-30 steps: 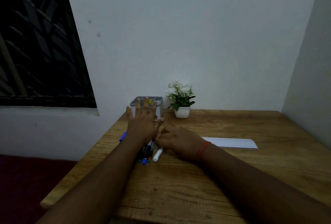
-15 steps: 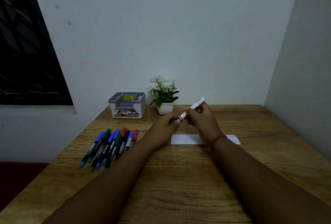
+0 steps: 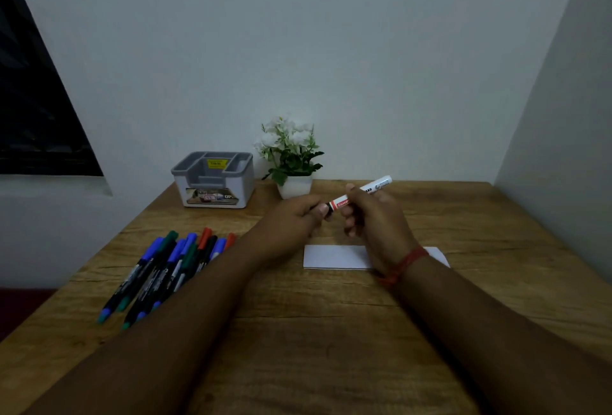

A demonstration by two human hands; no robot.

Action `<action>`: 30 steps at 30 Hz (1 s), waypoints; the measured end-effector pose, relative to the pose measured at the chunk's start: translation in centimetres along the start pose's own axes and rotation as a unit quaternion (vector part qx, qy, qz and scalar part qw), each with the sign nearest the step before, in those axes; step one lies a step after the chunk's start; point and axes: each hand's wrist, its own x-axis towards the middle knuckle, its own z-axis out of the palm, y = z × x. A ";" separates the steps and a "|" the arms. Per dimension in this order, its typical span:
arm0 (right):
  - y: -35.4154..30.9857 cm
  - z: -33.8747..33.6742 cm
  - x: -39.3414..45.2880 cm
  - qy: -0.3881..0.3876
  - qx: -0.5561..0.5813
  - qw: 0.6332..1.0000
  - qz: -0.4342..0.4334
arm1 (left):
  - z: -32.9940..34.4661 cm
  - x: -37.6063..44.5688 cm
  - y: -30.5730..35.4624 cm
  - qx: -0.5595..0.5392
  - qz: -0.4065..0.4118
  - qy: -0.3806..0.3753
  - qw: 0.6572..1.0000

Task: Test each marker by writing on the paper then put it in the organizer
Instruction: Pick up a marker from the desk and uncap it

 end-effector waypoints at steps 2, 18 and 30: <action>-0.2 0.4 -0.1 0.026 0.010 1.000 0.002 | -0.1 0.2 0.5 -0.022 -0.004 -0.007 1.000; -0.3 0.7 0.6 0.129 0.062 0.990 -0.006 | 0.4 0.7 3.4 -0.340 -0.132 -0.073 0.928; -1.7 -6.3 3.1 0.213 0.137 0.967 -0.030 | -2.0 -0.1 0.0 0.000 -0.123 0.092 0.988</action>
